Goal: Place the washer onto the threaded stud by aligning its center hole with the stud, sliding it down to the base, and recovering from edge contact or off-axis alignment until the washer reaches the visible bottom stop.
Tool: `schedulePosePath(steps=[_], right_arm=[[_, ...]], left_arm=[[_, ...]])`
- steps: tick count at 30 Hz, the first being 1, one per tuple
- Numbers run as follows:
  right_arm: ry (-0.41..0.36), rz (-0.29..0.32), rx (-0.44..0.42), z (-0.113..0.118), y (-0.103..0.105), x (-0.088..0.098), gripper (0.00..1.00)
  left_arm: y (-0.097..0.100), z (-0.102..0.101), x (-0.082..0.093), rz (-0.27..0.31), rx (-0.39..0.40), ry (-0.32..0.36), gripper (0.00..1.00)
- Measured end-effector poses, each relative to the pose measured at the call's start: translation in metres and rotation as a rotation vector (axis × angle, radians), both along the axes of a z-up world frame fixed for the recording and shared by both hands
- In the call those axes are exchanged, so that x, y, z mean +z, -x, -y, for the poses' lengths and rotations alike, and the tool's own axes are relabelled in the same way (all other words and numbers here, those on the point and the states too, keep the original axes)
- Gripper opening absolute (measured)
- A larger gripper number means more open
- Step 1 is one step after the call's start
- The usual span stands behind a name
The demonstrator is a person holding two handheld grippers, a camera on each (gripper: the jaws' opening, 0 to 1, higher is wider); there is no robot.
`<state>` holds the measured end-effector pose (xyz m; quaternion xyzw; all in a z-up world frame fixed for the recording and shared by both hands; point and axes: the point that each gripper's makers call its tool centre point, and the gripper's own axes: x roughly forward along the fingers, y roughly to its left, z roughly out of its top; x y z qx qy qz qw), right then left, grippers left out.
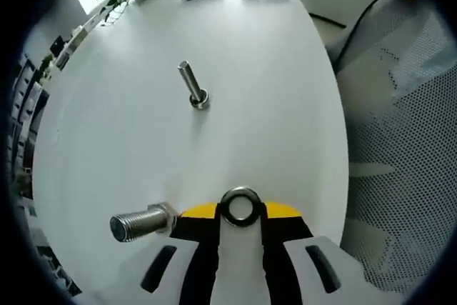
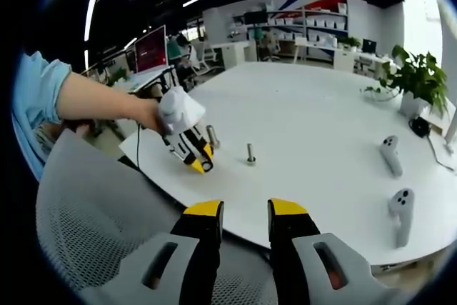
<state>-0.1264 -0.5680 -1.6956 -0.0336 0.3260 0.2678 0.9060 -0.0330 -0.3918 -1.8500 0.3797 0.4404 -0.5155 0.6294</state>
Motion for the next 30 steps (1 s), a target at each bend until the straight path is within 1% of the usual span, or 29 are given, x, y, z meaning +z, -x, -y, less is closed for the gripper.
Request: schedulePosePath(steps=[9,14,19,27,30], right_arm=[[0.0,-0.001,0.001,0.0,0.0,0.0,0.27],[0.0,-0.001,0.0,0.0,0.0,0.0,0.27],[0.0,-0.001,-0.001,0.0,0.0,0.0,0.27],[0.0,0.0,-0.004,0.001,0.0,0.0,0.27],[0.001,-0.001,-0.002,0.001,0.0,0.0,0.27]], left_arm=[[-0.002,0.001,0.003,0.001,0.009,-0.001,0.2],[-0.007,-0.001,0.006,0.004,0.017,-0.009,0.2],[-0.01,0.001,0.012,0.011,0.03,0.01,0.2],[-0.013,0.004,0.015,0.017,0.035,0.024,0.2],[-0.016,0.005,0.019,0.021,0.04,0.035,0.2]])
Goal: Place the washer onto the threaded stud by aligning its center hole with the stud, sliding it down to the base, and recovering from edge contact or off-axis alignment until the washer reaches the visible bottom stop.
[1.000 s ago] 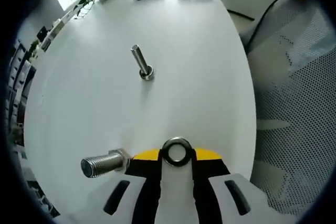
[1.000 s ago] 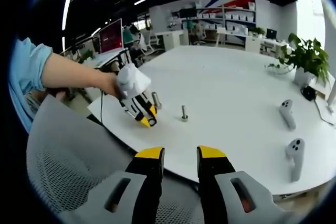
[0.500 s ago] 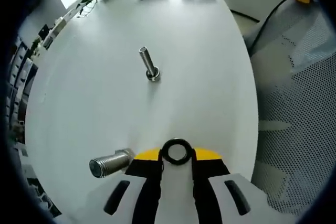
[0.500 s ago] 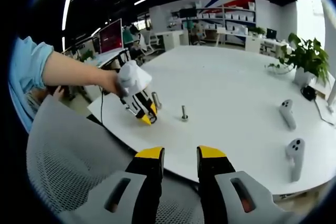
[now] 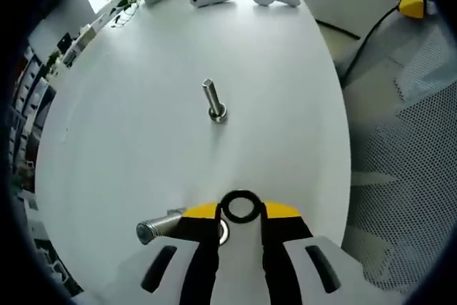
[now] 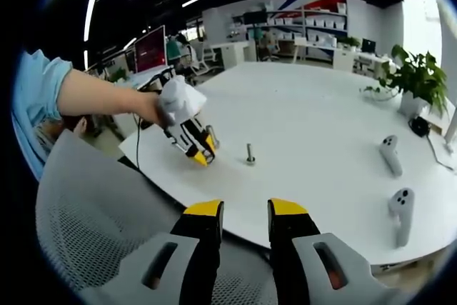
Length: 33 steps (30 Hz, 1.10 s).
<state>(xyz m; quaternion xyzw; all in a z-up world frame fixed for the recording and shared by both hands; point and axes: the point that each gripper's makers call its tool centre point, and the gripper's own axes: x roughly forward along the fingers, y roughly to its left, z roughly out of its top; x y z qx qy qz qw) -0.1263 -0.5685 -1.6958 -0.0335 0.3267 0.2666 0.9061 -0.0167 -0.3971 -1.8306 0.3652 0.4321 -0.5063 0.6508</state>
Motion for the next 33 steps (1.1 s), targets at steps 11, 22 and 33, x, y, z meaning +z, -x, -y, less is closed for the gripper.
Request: schedulePosePath(steps=[11,22,33], right_arm=[[-0.001,0.001,0.002,0.0,0.0,0.0,0.27],[-0.005,0.006,0.005,-0.001,0.0,0.001,0.27],[-0.01,0.012,0.005,-0.001,0.0,0.002,0.27]], left_arm=[[-0.014,-0.01,0.021,0.038,0.034,0.018,0.2],[-0.02,-0.018,0.049,0.105,-0.037,-0.045,0.2],[-0.044,-0.026,0.064,0.159,-0.072,-0.113,0.2]])
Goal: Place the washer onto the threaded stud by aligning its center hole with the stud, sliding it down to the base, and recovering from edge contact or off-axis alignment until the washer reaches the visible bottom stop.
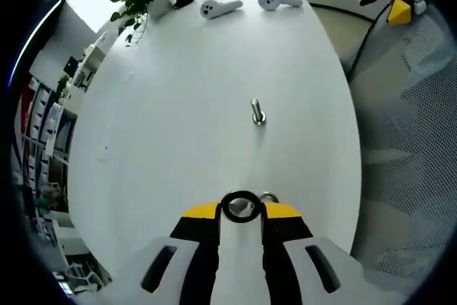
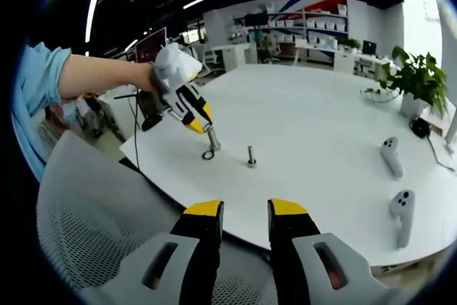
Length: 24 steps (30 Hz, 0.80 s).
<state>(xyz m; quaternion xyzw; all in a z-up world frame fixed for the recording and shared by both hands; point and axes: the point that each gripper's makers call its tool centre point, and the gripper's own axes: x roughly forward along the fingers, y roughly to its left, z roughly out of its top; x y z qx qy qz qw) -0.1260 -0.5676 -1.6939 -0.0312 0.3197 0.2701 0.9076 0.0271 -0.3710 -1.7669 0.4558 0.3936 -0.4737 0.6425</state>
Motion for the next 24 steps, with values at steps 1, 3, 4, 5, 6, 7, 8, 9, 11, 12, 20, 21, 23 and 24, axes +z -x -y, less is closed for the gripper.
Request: schedulePosePath(steps=[1,3,4,5,6,7,8,9,11,12,20,21,23,24], right_arm=[[0.0,0.0,0.0,0.0,0.0,0.0,0.27],[0.0,-0.001,0.001,0.0,0.0,0.0,0.27],[0.0,-0.001,0.002,0.0,0.0,0.0,0.27],[0.0,-0.001,0.002,0.0,0.0,0.0,0.27],[0.0,-0.001,0.002,0.0,0.0,0.0,0.27],[0.0,-0.002,0.003,0.0,0.001,0.0,0.27],[0.001,-0.002,0.004,-0.001,0.001,0.0,0.27],[0.001,-0.003,0.005,-0.001,0.001,0.0,0.27],[0.0,-0.004,0.008,-0.001,0.001,0.0,0.27],[0.0,-0.005,0.008,-0.001,0.001,-0.001,0.27],[0.003,-0.009,0.015,-0.002,0.001,-0.001,0.27],[0.003,-0.011,0.016,-0.002,0.002,-0.002,0.27],[0.004,-0.014,0.017,-0.002,0.002,-0.002,0.27],[0.004,-0.014,0.017,-0.002,0.002,-0.002,0.27]], left_arm=[[-0.002,-0.001,-0.001,-0.001,0.0,-0.006,0.2],[-0.005,-0.003,-0.004,-0.006,0.002,-0.021,0.2],[-0.006,-0.006,-0.006,-0.011,0.012,-0.032,0.2],[-0.007,-0.006,-0.008,-0.016,0.014,-0.036,0.2],[-0.007,-0.007,-0.009,-0.018,0.012,-0.04,0.2],[-0.008,-0.008,-0.01,-0.017,0.008,-0.048,0.2],[-0.008,-0.009,-0.011,-0.018,0.007,-0.053,0.2],[-0.009,-0.009,-0.011,-0.016,0.006,-0.056,0.2],[-0.011,-0.008,-0.012,-0.023,0.011,-0.055,0.2],[-0.01,-0.008,-0.013,-0.026,0.012,-0.055,0.2],[-0.011,-0.007,-0.021,-0.059,0.003,-0.076,0.2],[-0.011,-0.006,-0.022,-0.063,0.003,-0.079,0.2],[-0.01,-0.007,-0.026,-0.081,0.003,-0.089,0.2],[-0.01,-0.007,-0.027,-0.079,-0.002,-0.097,0.2]])
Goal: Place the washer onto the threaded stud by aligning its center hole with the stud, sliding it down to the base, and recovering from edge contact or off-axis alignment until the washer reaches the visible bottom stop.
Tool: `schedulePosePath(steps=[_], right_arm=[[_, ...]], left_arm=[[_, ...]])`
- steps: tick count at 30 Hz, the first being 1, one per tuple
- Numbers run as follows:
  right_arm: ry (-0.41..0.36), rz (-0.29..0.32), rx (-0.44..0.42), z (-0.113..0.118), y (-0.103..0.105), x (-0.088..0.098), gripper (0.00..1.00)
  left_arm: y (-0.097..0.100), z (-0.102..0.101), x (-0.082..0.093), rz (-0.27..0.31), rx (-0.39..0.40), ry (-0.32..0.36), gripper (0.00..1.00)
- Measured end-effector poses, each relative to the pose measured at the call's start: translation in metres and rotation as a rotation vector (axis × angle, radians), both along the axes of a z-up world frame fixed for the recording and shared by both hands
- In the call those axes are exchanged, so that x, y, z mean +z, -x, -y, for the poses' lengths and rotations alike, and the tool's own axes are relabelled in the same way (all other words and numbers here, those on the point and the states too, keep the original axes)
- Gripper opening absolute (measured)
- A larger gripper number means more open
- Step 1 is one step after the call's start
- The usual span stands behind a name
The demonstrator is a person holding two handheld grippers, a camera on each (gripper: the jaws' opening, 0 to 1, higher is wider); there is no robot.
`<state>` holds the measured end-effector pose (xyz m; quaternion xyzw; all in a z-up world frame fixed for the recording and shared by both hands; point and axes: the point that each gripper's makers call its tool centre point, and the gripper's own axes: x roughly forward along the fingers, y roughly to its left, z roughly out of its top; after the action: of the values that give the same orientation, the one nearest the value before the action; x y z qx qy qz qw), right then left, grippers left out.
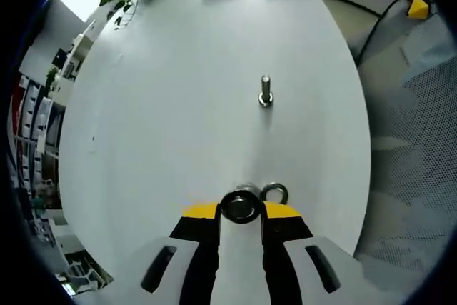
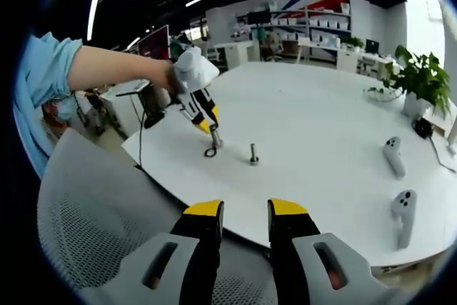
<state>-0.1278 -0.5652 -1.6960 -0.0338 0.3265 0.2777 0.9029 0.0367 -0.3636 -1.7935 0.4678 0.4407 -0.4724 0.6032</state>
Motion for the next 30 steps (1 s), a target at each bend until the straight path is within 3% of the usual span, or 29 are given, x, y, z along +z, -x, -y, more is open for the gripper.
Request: schedulePosePath(steps=[19,27,30], right_arm=[[0.004,-0.016,0.017,-0.002,0.002,-0.003,0.27],[0.006,-0.015,0.018,-0.002,0.002,-0.003,0.27],[0.005,-0.012,0.016,-0.002,0.001,-0.002,0.27]], left_arm=[[0.001,0.002,-0.04,-0.043,-0.054,-0.129,0.2],[0.001,0.0,-0.045,-0.056,-0.045,-0.144,0.2],[0.001,-0.001,-0.045,-0.061,-0.085,-0.143,0.2]])
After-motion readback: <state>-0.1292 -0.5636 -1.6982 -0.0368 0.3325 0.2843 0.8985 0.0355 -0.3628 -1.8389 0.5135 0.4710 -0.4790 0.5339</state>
